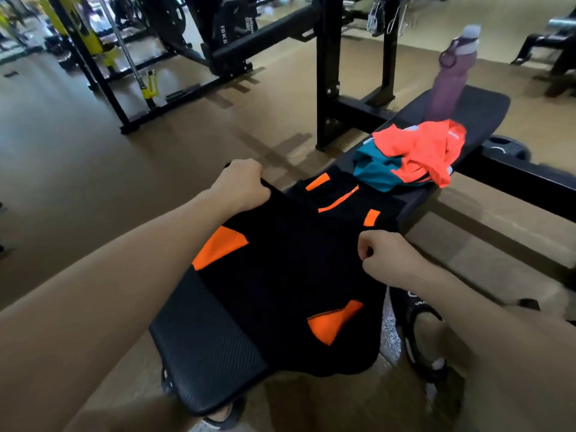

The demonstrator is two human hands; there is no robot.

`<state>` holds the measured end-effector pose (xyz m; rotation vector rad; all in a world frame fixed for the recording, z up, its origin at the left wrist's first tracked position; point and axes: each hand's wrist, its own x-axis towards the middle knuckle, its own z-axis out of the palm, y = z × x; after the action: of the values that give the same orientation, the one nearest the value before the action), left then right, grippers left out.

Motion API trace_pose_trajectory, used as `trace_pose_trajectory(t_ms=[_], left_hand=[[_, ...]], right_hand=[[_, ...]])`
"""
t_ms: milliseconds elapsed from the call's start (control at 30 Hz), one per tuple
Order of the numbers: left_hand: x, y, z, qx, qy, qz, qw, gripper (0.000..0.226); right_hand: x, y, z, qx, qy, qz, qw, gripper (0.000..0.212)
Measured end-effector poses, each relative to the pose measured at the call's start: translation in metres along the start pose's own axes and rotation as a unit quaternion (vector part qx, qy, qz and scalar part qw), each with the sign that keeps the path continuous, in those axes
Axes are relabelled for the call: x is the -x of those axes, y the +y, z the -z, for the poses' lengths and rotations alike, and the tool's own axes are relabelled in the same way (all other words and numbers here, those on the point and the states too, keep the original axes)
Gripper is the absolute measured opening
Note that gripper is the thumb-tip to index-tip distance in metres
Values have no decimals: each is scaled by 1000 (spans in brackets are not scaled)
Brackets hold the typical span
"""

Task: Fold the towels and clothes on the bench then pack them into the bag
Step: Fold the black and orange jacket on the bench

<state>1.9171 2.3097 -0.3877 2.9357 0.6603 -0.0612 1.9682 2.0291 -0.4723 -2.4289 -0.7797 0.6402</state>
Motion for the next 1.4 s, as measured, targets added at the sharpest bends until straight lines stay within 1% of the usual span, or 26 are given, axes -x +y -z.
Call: trace_pose_trajectory(t_ms=[67, 133, 167, 233, 267, 300, 333, 367, 400, 433, 500, 533, 567, 633, 700, 733, 767, 800, 833, 933, 1000, 1100, 1167, 1233, 1333, 1400], left_hand=[[-31, 21, -1, 7, -24, 15, 1000, 17], [-58, 35, -12, 46, -56, 49, 996, 13], [-68, 39, -20, 81, -80, 71, 991, 24], [-78, 40, -44, 132, -128, 92, 979, 63], [-78, 38, -55, 131, -135, 80, 979, 70], [-77, 34, -66, 120, -132, 57, 982, 69], [-73, 29, -75, 107, -122, 31, 986, 66], [-67, 21, -83, 103, -112, 3, 988, 64], [-58, 15, -88, 102, -107, -18, 989, 63], [-51, 6, -93, 94, -111, -41, 988, 63], [-32, -6, -100, 31, -143, -100, 984, 68], [-25, -11, -104, -7, -162, -124, 979, 70], [-22, -14, -109, -32, -171, -142, 974, 69], [-21, -18, -119, -54, -173, -151, 972, 65], [-27, -20, -123, -62, -157, -141, 976, 64], [-30, -19, -124, -67, -151, -131, 978, 64], [-33, -18, -124, -73, -147, -125, 979, 64], [-34, -17, -123, -79, -148, -121, 978, 65], [-37, -16, -122, -85, -150, -120, 978, 68], [-46, -15, -117, -127, -126, -128, 976, 77], [-51, -11, -116, -183, -106, -154, 965, 74], [-57, -2, -118, -249, -97, -205, 942, 60], [-60, 3, -117, -270, -72, -238, 930, 52], [-65, 6, -116, -291, -51, -284, 912, 44], [-70, 10, -118, -327, -60, -351, 875, 46], [-72, 13, -118, -338, -58, -366, 865, 44]], right_hand=[[-27, 14, 11, -2, 28, -3, 1000, 19], [-48, 29, 12, 17, 49, -13, 999, 23], [-55, 37, 9, 47, 57, -20, 997, 28], [-58, 42, -6, 101, 92, -9, 991, 33], [-55, 37, -15, 89, 123, 18, 988, 28], [-51, 28, -20, 56, 148, 53, 986, 20], [-45, 16, -25, 27, 156, 91, 983, 14], [-39, 6, -31, 18, 138, 119, 983, 16], [-34, -3, -38, 34, 101, 134, 985, 23], [-29, -9, -45, 64, 52, 128, 988, 32], [-23, -13, -58, 141, -28, 93, 985, 45], [-21, -12, -63, 163, -41, 89, 982, 45], [-21, -13, -64, 165, -44, 91, 981, 39], [-25, -11, -60, 127, -60, 85, 986, 22], [-29, -6, -54, 80, -92, 66, 990, 25], [-31, -1, -50, 53, -105, 52, 992, 20], [-33, 2, -44, 19, -111, 40, 993, 11], [-35, 5, -38, -23, -116, 22, 993, 7], [-38, 7, -29, -64, -107, 5, 992, 9], [-54, 17, -6, -144, -47, -31, 988, 7], [-63, 23, 3, -136, -38, -38, 989, 7], [-67, 24, 1, -90, -79, -44, 992, 10], [-64, 20, -7, -84, -114, -37, 989, 10], [-62, 17, -16, -78, -136, -25, 987, 10], [-61, 17, -24, -77, -133, -6, 988, 17], [-62, 19, -23, -91, -143, -6, 985, 22]])
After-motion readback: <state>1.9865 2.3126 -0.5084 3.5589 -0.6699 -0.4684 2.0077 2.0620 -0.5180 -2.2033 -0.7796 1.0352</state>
